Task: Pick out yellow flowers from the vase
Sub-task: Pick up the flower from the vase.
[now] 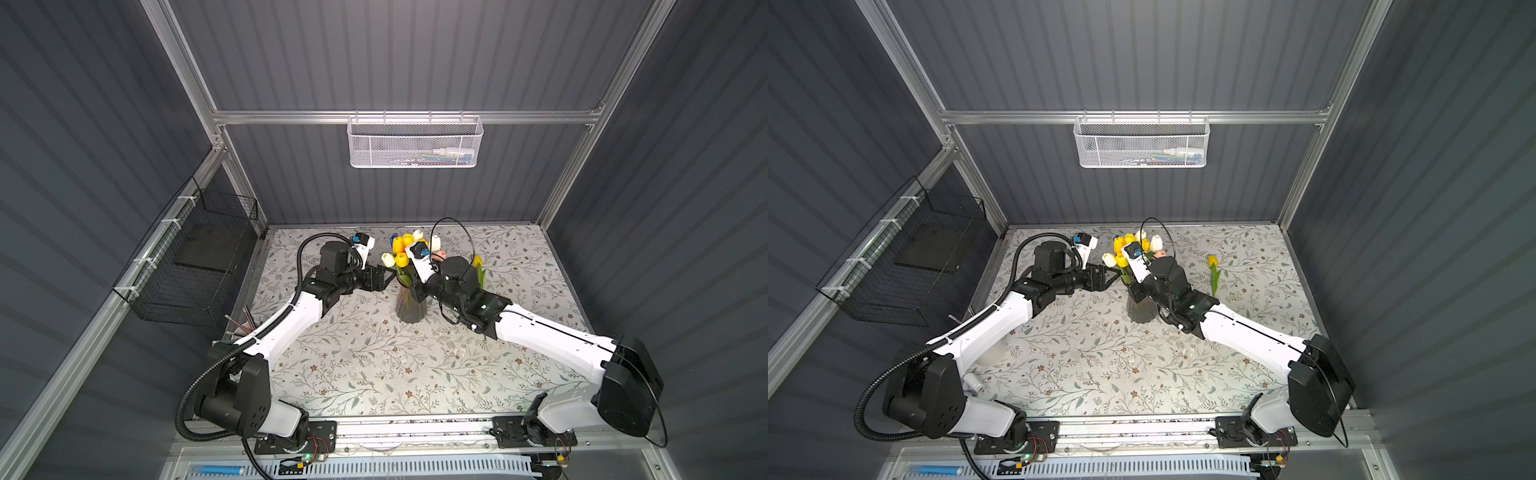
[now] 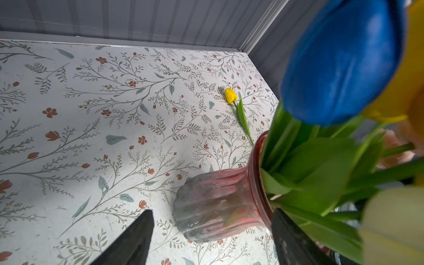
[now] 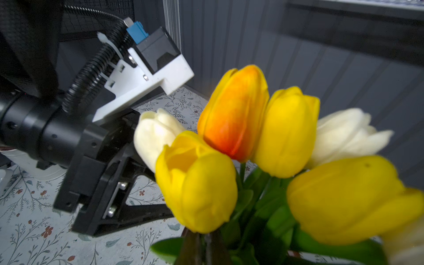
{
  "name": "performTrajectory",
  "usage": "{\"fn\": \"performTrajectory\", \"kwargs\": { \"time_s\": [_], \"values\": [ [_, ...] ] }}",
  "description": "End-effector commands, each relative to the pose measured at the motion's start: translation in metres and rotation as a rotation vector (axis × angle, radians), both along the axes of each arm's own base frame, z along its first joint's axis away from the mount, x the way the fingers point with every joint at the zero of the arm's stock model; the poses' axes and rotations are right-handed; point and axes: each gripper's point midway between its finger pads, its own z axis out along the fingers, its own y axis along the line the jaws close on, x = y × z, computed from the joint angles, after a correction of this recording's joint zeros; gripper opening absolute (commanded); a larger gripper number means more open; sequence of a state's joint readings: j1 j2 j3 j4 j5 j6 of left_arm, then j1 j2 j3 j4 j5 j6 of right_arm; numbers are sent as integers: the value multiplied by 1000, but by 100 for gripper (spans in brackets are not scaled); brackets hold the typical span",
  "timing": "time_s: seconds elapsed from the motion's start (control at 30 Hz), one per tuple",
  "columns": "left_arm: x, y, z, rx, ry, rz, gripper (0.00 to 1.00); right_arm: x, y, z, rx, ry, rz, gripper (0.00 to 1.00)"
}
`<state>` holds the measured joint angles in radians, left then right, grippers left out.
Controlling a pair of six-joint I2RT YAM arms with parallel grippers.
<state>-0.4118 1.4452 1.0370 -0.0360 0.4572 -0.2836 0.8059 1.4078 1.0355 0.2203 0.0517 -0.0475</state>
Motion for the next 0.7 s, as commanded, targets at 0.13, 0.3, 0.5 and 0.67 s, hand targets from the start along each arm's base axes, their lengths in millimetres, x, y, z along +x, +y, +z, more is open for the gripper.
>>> {"fn": "performTrajectory", "kwargs": {
  "time_s": [0.13,0.3,0.5,0.67],
  "values": [
    [-1,-1,-1,6,-4,-7,82,-13,-4,39,77,-59,32,2],
    [0,-1,-3,8,2,-2,82,-21,-9,52,96,-77,45,1],
    [2,-1,-4,6,6,2,82,-33,-18,74,126,-109,61,0],
    [2,-1,-4,7,6,7,82,-45,-26,95,160,-135,77,0]
  ]
}}
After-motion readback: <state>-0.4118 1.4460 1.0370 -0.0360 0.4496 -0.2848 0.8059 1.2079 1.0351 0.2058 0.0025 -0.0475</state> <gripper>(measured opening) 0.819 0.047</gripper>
